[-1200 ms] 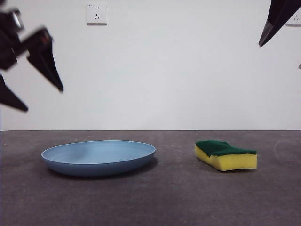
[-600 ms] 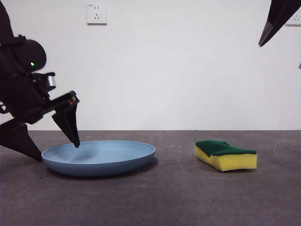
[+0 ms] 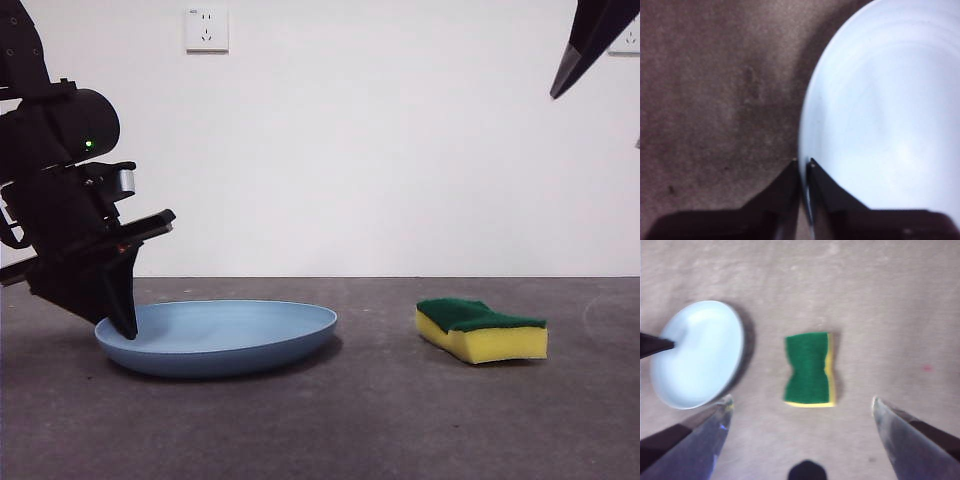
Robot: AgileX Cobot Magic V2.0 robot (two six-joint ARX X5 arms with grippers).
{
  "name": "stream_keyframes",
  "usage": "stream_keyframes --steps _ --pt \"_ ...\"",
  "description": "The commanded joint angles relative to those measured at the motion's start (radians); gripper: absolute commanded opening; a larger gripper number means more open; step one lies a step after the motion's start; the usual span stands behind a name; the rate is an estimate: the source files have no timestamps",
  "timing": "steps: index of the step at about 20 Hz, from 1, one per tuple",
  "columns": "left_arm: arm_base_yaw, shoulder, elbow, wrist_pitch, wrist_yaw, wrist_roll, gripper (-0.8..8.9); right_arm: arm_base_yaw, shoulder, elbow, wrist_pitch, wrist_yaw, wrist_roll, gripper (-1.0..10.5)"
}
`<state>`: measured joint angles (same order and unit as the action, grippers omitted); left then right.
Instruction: Pick up the plate,pick up the cloth,clean the plate with the cloth
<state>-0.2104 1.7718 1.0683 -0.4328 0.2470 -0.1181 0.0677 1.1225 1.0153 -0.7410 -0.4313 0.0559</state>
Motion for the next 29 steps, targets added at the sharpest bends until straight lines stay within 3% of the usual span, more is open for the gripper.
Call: stream_keyframes --steps 1,4,7,11,13,17,19,23,27,29 --pt "-0.022 -0.005 -0.006 -0.048 -0.007 0.045 -0.08 0.020 0.000 0.006 0.001 -0.051 -0.007 4.6" --pt "-0.053 -0.098 -0.006 -0.061 -0.009 0.044 -0.08 0.069 0.019 0.024 0.002 -0.002 -0.058 3.7" --pt "-0.071 -0.235 -0.006 -0.064 -0.009 0.043 -0.08 0.143 0.085 0.065 -0.001 0.164 -0.070 3.7" --pt "-0.071 -0.414 -0.006 -0.101 -0.011 0.043 -0.08 0.222 0.219 0.145 0.000 0.235 -0.081 3.7" --pt "-0.071 -0.483 -0.006 -0.134 -0.013 0.043 -0.08 0.261 0.305 0.184 0.001 0.309 -0.084 3.7" --pt "-0.071 -0.554 -0.006 -0.179 -0.013 0.044 -0.08 0.306 0.477 0.203 0.039 0.336 -0.100 3.7" --pt "-0.071 -0.554 -0.006 -0.193 -0.015 0.045 -0.08 0.322 0.557 0.203 0.075 0.336 -0.099 3.1" --pt "-0.071 -0.550 -0.006 -0.214 -0.097 0.062 -0.08 0.328 0.670 0.203 0.093 0.337 -0.099 3.0" --pt "-0.071 -0.550 -0.006 -0.227 -0.110 0.070 -0.08 0.326 0.735 0.203 0.094 0.367 -0.099 2.1" --pt "-0.071 -0.550 -0.006 -0.225 -0.117 0.070 -0.08 0.326 0.739 0.203 0.096 0.389 -0.102 0.8"
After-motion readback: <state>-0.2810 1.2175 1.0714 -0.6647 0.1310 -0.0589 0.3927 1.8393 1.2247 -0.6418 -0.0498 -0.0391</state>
